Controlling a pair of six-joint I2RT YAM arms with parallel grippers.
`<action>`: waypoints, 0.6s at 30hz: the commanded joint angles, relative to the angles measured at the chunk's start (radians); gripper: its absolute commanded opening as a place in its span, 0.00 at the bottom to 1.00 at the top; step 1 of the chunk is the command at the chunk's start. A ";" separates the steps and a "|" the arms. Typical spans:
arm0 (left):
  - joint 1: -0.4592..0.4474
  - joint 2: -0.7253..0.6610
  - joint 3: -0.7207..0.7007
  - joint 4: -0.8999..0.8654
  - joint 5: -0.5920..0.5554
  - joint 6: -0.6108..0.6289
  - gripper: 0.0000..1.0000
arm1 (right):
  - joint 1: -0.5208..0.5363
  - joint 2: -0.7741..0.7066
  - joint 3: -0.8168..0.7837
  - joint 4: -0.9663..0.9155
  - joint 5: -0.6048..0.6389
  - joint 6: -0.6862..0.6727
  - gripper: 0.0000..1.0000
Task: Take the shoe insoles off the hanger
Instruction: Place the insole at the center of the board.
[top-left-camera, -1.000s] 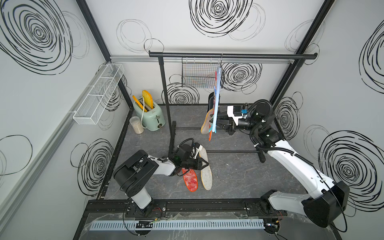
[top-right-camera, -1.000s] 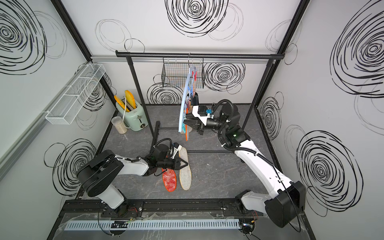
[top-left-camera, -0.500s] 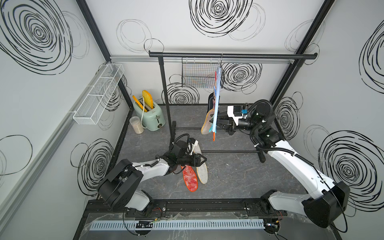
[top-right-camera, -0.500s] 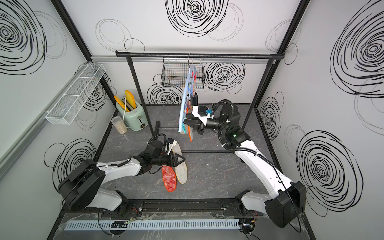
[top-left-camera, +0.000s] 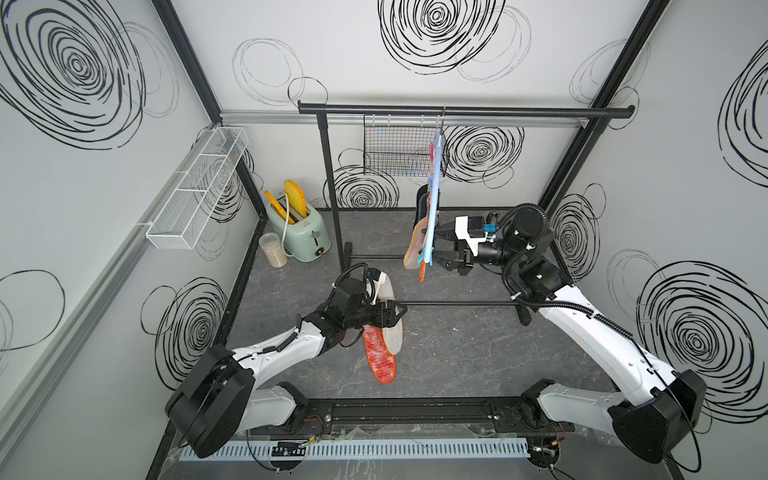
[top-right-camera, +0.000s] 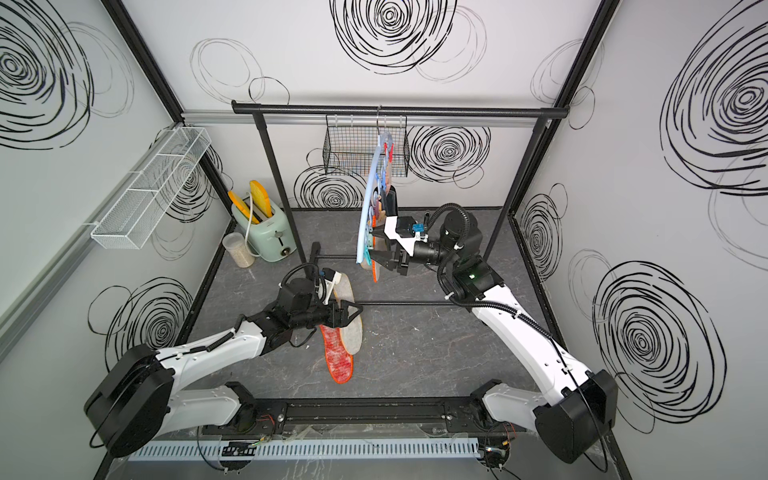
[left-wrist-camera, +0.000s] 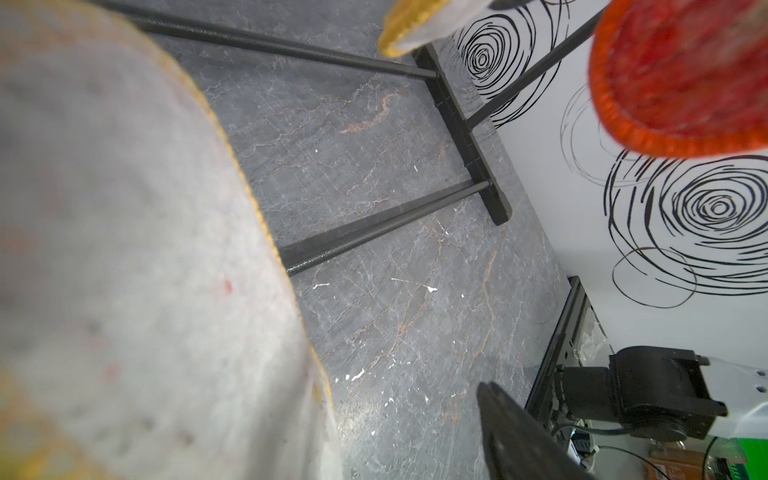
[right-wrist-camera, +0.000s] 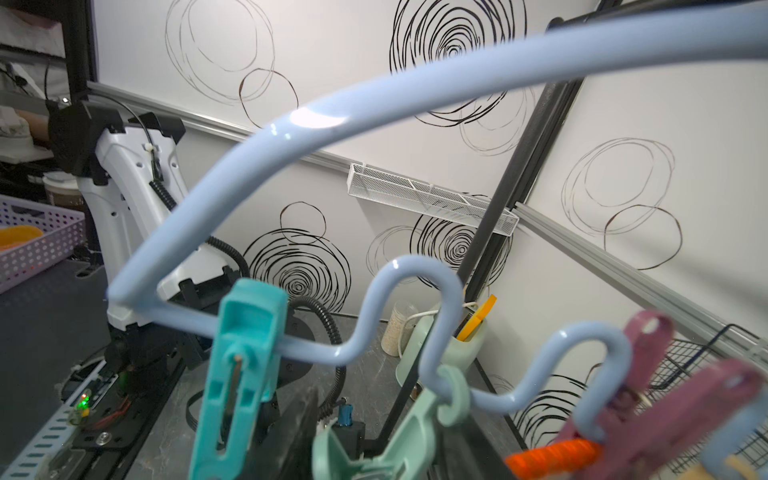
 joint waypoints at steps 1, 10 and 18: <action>0.006 0.012 0.004 0.064 0.043 0.000 0.76 | 0.006 -0.032 -0.015 -0.020 0.010 -0.016 0.51; -0.020 0.162 -0.017 0.178 0.101 -0.043 0.68 | 0.006 -0.036 -0.012 -0.025 0.025 -0.014 0.52; -0.131 0.133 0.053 -0.112 -0.112 0.086 0.75 | 0.006 -0.039 -0.019 -0.023 0.032 -0.016 0.52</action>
